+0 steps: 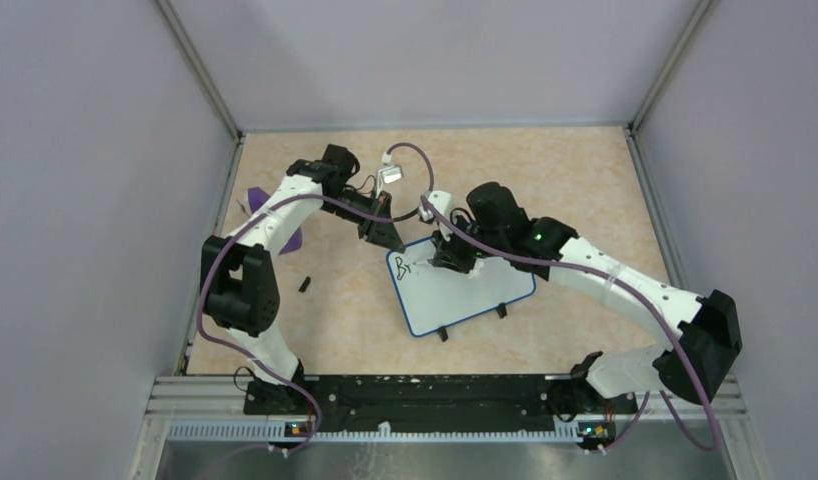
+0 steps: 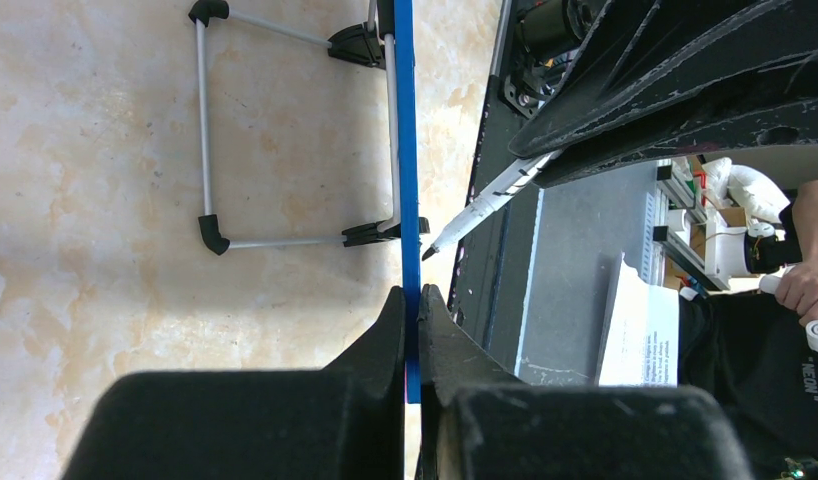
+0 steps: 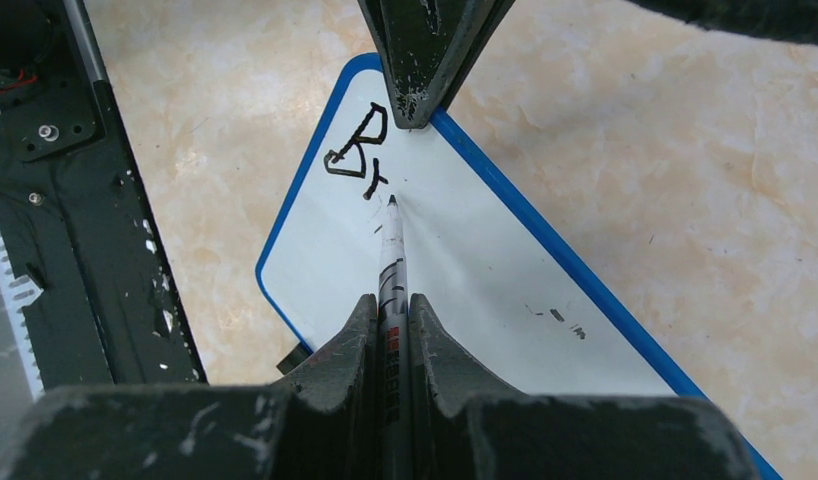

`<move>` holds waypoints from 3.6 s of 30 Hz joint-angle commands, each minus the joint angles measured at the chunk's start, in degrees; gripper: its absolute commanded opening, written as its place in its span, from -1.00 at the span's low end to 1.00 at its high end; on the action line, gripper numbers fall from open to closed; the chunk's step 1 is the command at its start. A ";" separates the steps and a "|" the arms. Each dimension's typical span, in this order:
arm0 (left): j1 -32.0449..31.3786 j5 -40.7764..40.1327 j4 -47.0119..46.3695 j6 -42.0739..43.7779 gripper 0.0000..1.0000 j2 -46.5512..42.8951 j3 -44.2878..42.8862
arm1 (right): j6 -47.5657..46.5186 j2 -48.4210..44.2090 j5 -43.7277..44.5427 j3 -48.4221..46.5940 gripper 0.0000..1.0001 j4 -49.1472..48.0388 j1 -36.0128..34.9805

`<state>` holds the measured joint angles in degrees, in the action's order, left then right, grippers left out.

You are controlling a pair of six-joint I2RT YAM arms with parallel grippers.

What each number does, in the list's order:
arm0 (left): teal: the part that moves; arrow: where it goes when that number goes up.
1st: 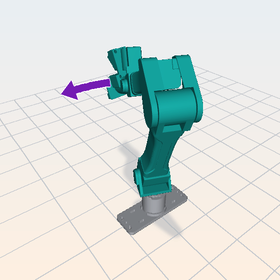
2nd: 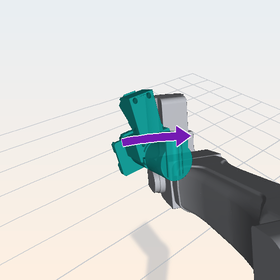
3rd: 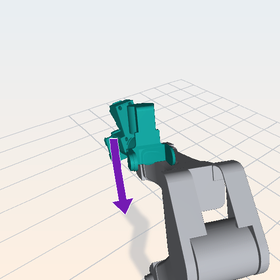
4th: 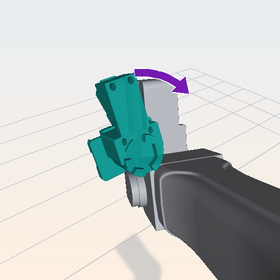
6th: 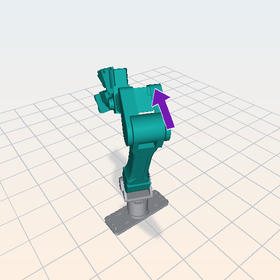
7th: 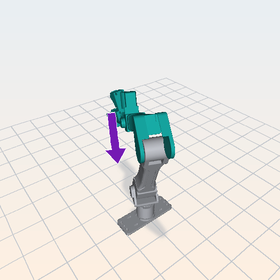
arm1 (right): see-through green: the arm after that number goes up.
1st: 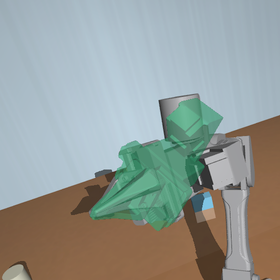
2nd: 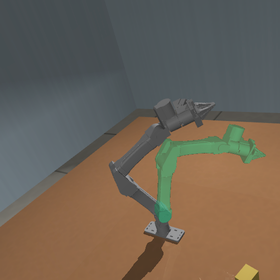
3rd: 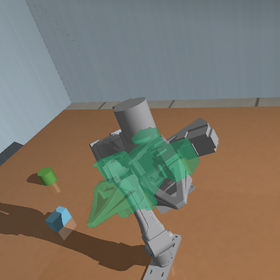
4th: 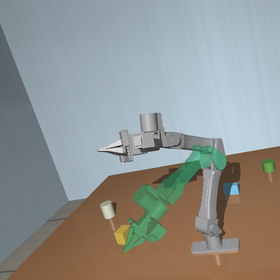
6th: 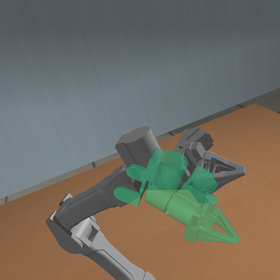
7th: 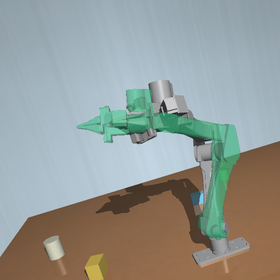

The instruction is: Write a sentence on the whiteboard

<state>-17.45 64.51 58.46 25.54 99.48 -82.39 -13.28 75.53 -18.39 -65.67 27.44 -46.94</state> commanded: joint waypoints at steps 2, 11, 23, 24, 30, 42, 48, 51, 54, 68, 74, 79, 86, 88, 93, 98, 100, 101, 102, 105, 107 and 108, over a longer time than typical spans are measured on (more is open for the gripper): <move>-1.53 -2.11 -0.68 1.78 -1.00 -1.00 1.90 | 0.40 0.50 0.45 -1.66 -1.00 -2.22 0.07; -1.53 -2.11 -0.72 1.70 -1.00 -0.85 1.75 | 0.02 1.48 1.48 -2.23 -1.00 -2.19 -0.28; -1.53 -2.28 -0.77 1.69 -1.00 -0.80 1.76 | 0.36 -0.18 3.67 -1.58 -1.00 -1.36 0.75; -1.53 -2.21 -0.79 1.67 -1.00 -0.78 1.73 | 0.29 -0.20 3.42 -1.52 -1.00 -1.29 0.73; -1.51 -2.15 -0.79 1.73 -1.00 -0.75 1.62 | 0.45 -0.02 3.10 -1.11 -1.00 -1.40 0.79; -1.53 -2.16 -0.76 1.89 -1.00 -0.76 1.69 | -1.30 0.24 2.40 1.09 -1.00 -0.68 -0.52; -1.53 -2.20 -0.70 2.02 -1.00 -0.84 1.75 | -1.40 -0.09 2.22 1.99 -1.00 -0.43 -0.77; -1.53 -2.23 -0.64 1.97 -1.00 -0.77 1.79 | -1.49 -0.22 2.15 2.23 -1.00 -0.35 -0.94; -1.53 -2.21 -0.63 2.02 -1.00 -0.87 1.77 | -1.58 -0.20 1.76 1.96 -1.00 -0.04 -1.12; -1.53 -2.16 -0.48 1.96 -1.00 -1.23 1.87 | -0.26 -1.57 -0.16 -5.27 -1.00 2.77 -0.73; -1.53 -2.12 -0.42 1.90 -1.00 -1.43 1.68 | 0.05 -0.02 1.00 -6.11 -1.00 1.74 -0.70; -1.53 -1.81 -0.48 2.05 -1.00 -1.60 1.96 | 0.44 0.97 2.12 -6.24 -1.00 1.11 -0.76; -1.53 -1.87 -0.62 2.17 -1.00 -1.95 2.24 | 0.45 2.23 2.34 -6.38 -1.00 0.59 -0.70; -1.53 -1.89 -0.58 2.18 -1.00 -1.95 2.31 | 0.38 2.46 2.31 -6.19 -1.00 0.47 -0.72; -1.53 -1.95 -0.66 2.23 -1.00 -2.06 2.47 | 0.06 2.39 2.90 -5.12 -1.00 0.38 -0.74; -1.53 -2.08 -0.69 2.19 -1.00 -1.83 2.49 | -0.34 1.66 3.12 -4.69 -1.00 0.96 -0.70; -1.53 -2.05 -0.66 2.19 -1.00 -1.83 2.47 | -0.51 1.12 2.62 -5.31 -1.00 1.48 -0.70; -1.53 -1.96 -0.69 2.23 -1.00 -1.84 2.53 | -0.64 0.69 2.08 -5.64 -1.00 1.85 -0.71; -1.52 -1.94 -0.68 2.23 -1.00 -1.81 2.63 | -0.80 0.24 1.23 -6.03 -1.00 2.26 -0.66; -1.53 -2.02 -0.75 2.23 -1.00 -1.68 2.69 | -0.98 -0.53 -2.14 -7.56 -1.00 4.57 -0.66; -1.52 -2.03 -0.80 2.15 -1.00 -1.74 2.68 | -1.11 -1.02 -2.87 -7.32 -1.00 5.29 -0.62; -1.53 -2.03 -0.86 2.10 -1.00 -1.68 2.73 | -1.47 -1.33 -2.69 -6.98 -1.00 5.52 -0.57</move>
<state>-17.63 64.10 57.19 25.50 98.50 -81.47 -13.65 77.62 -18.59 -69.78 31.64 -47.55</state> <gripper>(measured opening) 0.026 0.095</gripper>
